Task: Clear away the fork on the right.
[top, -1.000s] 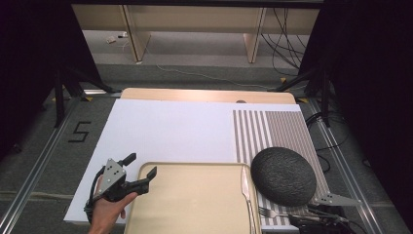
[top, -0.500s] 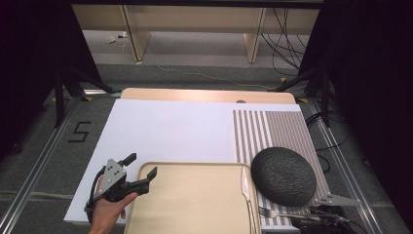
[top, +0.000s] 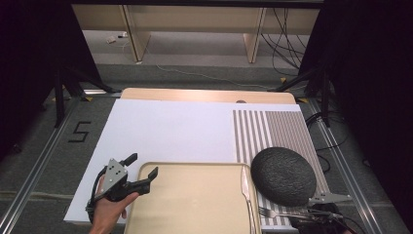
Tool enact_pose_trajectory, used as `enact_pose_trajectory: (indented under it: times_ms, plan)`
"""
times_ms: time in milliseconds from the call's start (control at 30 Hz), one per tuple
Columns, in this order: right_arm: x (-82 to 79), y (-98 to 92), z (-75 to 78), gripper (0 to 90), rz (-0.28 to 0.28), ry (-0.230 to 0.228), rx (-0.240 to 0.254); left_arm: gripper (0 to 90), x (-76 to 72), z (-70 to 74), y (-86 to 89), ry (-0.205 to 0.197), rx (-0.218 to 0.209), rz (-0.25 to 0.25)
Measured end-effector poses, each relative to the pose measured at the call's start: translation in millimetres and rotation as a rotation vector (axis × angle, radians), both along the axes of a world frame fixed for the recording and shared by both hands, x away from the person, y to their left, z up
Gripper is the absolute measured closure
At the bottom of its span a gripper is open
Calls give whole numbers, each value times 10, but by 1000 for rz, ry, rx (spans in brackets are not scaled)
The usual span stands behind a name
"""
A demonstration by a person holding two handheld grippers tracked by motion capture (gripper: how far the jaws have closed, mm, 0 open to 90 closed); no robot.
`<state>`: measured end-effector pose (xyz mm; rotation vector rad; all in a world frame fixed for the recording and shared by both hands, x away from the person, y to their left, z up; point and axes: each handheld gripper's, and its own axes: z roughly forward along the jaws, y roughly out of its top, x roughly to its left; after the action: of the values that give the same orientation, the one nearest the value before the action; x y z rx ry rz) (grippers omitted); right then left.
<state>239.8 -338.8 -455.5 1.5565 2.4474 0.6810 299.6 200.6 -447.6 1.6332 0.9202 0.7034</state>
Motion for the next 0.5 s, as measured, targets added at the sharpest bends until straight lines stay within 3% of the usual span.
enact_pose_trajectory:
  times_ms: [100, 133, 200, 233, 367, 500]
  plan:
    - [37, 20, -25, 260, 29, 19, -34, 167, -1, -1, -4, 1, 2, -2]
    - [53, 20, -44, 274, 48, 7, -40, 167, -2, -1, -5, 0, 2, -2]
    - [46, 44, -50, 297, 50, 37, -46, 167, -1, -1, -5, 1, 2, -2]
    - [39, 57, -60, 319, 44, 11, -51, 167, 0, -2, -5, 1, 2, -2]
    - [47, 66, -56, 374, 71, -3, -100, 167, 4, -7, -9, 2, 1, -5]
    - [58, 93, -35, 427, 104, 12, -151, 167, 4, -10, -11, 3, 4, -6]
